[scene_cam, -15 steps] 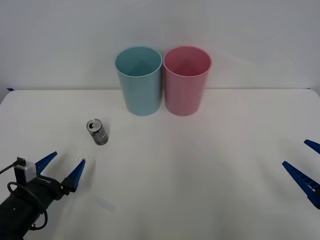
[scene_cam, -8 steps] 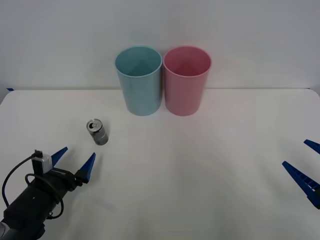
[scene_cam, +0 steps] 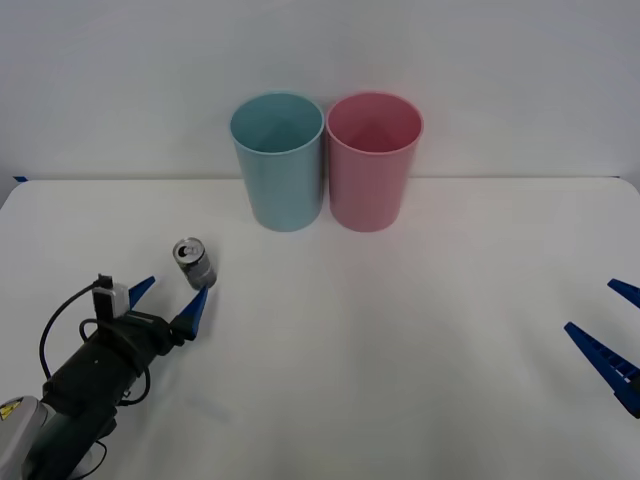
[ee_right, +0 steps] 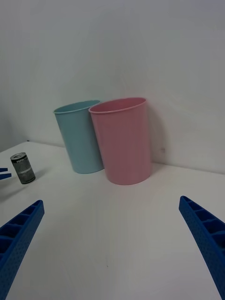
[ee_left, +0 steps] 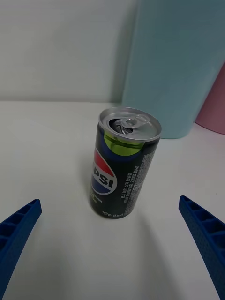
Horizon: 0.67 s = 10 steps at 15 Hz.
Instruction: Grasp the object on the table and drop it into the matching bin: aluminum can to the light blue bin, PET bottle to the pink bin.
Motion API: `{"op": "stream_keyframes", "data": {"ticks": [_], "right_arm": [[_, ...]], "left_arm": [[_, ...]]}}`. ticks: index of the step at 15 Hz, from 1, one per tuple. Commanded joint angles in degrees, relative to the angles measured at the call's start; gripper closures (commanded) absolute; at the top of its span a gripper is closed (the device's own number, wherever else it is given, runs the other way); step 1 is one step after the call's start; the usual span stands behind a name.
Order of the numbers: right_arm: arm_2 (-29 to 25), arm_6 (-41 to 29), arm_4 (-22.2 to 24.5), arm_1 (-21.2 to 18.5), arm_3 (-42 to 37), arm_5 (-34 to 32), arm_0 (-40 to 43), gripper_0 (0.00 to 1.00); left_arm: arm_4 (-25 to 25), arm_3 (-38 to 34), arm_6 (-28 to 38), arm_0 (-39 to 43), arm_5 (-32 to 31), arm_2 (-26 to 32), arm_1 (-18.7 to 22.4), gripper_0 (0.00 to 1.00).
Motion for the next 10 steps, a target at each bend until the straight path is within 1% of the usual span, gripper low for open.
{"op": "stream_keyframes", "data": {"ticks": [1, 3, 6, 8, 10], "right_arm": [[0.0, 0.0, 0.0, 0.0, 0.0, 0.0, 0.0, 0.0], [0.0, 0.0, 0.0, 0.0, 0.0, 0.0, 0.0, 0.0], [0.0, 0.0, 0.0, 0.0, 0.0, 0.0, 0.0, 0.0], [0.0, 0.0, 0.0, 0.0, 0.0, 0.0, 0.0, 0.0], [0.0, 0.0, 0.0, 0.0, 0.0, 0.0, 0.0, 0.0]], "left_arm": [[0.0, 0.9, 0.1, -2.0, 2.2, -1.3, 0.0, 0.0], [0.1, 1.8, 0.2, -3.4, 3.6, -1.9, 0.0, 0.0], [0.4, 6.2, 0.0, -7.3, 3.6, -1.9, 0.0, 0.0], [0.4, 7.1, 0.2, -8.5, 3.6, -1.9, 0.0, 0.0], [0.5, 9.6, 0.1, -10.7, 3.6, -1.9, 0.0, 0.0]]}}
